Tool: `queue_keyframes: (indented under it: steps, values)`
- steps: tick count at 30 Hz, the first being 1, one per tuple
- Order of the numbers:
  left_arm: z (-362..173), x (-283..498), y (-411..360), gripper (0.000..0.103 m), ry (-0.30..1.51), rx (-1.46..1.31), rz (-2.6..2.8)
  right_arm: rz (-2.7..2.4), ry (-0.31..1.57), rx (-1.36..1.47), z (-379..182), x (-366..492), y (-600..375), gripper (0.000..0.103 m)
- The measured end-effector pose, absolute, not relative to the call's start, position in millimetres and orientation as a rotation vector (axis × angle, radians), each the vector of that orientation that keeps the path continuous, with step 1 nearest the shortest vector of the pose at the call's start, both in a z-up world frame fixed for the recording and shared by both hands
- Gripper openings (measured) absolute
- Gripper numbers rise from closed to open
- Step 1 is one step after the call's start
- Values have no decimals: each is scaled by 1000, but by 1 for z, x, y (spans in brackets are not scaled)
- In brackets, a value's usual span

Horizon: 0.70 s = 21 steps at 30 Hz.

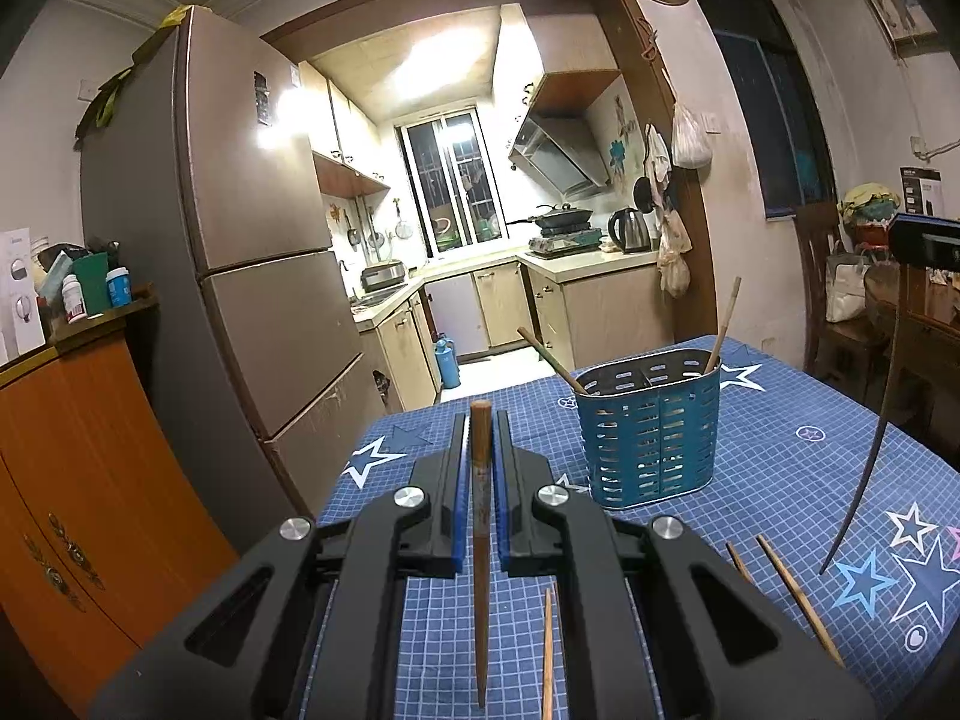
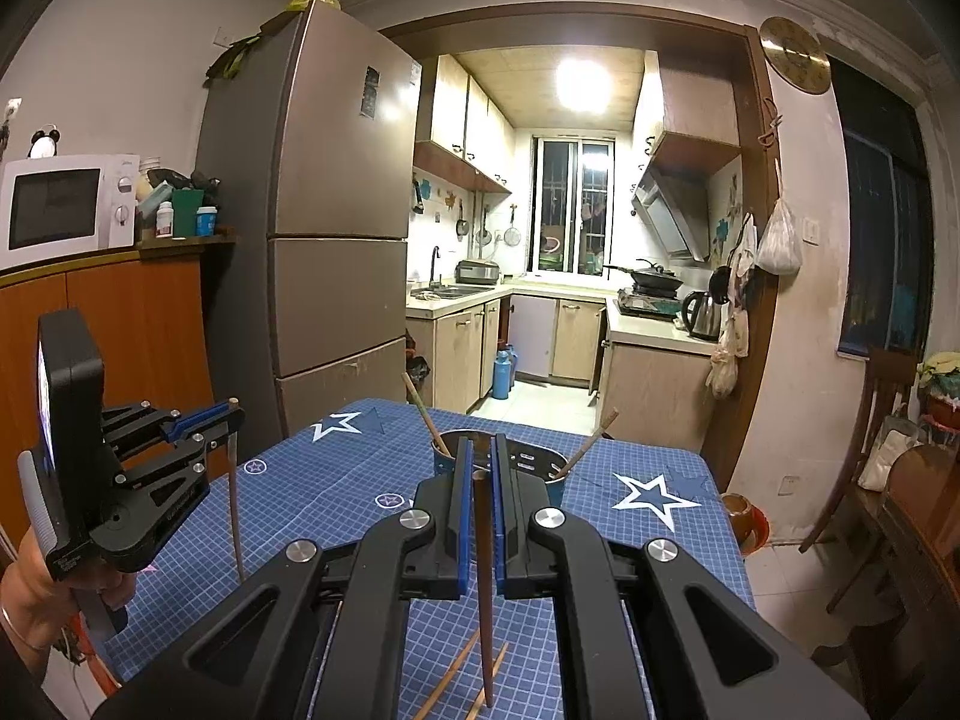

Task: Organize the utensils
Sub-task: 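Lift the chopstick with the right gripper and carry it over the holder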

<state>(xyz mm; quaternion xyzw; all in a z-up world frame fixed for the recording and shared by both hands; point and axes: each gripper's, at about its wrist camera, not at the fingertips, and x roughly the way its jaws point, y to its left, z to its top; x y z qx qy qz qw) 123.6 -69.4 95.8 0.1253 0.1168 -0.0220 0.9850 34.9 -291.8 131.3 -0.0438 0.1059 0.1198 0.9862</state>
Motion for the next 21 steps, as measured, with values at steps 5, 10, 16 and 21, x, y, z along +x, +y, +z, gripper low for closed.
queue_keyframes:
  steps: [5, 10, 16, 21]
  values:
    - [103, 133, -68, 6, 232, 226, -69, 243, 199, -90, 143, 47, -293, 7]
    - [138, 160, -67, 6, 190, 140, -144, 250, 168, -53, 169, 73, -298, 7]
    - [195, 194, -76, 5, 91, -6, -268, 216, 91, -4, 215, 110, -311, 7]
    - [223, 223, -89, 5, 6, -95, -317, 191, 21, 34, 246, 141, -318, 7]
